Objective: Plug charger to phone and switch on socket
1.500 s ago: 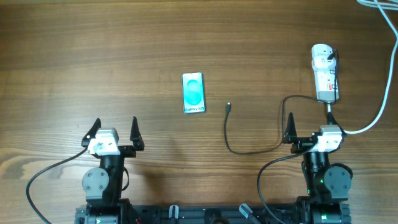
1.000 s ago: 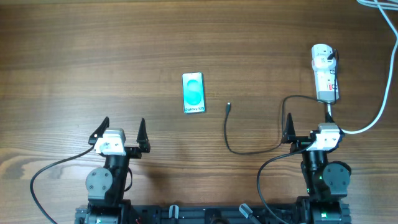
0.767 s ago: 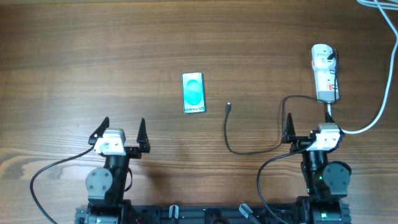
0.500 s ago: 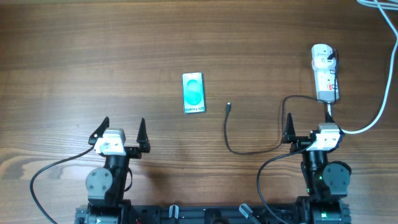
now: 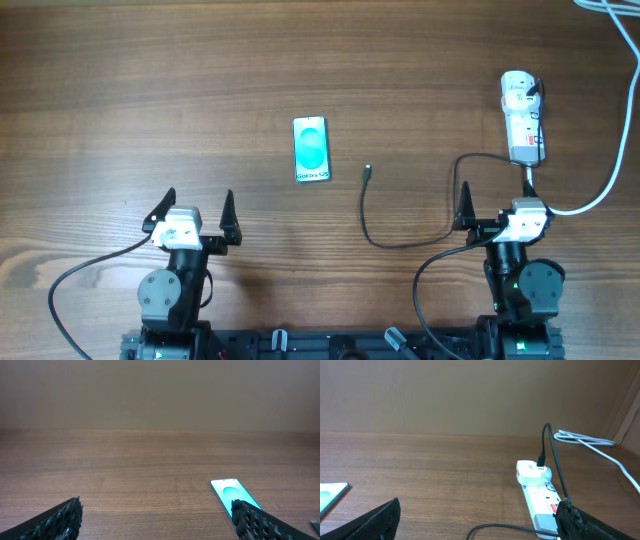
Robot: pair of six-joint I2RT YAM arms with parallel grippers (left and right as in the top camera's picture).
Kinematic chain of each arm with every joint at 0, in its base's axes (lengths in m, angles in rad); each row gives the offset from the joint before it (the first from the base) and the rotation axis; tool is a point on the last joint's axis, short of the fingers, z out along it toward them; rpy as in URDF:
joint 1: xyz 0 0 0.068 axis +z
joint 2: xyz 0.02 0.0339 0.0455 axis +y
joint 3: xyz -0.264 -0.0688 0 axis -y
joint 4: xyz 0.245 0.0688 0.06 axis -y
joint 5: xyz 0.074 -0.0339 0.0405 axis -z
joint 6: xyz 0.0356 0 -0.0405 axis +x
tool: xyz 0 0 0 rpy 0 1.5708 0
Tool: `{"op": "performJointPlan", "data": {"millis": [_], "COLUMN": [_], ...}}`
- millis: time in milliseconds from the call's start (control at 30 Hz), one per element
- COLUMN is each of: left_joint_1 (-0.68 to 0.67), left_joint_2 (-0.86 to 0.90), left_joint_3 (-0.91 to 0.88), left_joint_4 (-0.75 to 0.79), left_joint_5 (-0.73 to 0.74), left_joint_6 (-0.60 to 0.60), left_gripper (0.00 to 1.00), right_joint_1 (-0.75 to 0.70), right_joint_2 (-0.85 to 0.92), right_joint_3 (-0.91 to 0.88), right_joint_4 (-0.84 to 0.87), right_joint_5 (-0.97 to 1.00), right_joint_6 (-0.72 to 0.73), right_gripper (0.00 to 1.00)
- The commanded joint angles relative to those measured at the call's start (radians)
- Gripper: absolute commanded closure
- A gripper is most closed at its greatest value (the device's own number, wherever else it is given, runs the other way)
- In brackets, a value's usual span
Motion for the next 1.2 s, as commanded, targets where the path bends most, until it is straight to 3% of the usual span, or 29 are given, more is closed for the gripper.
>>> {"op": "performJointPlan", "data": {"millis": [0,1167], "left_joint_1": [-0.005,-0.005], "left_joint_2": [-0.007,-0.007], "left_joint_3": [-0.003,-0.003], "left_joint_4": [-0.003,0.0], "left_joint_5": [0.002,0.08], "left_joint_6": [-0.003,-0.007], "left_gripper": [0.0,0.0], "right_joint_1": [0.006,0.006], "right_joint_2": [0.004,0.004], "right_joint_3": [-0.002,-0.002], "right_joint_4": [0.005,0.005], "right_joint_5": [-0.01,-0.01], "right_joint_6": [0.017,0.017], "right_gripper": [0.0,0.0]}}
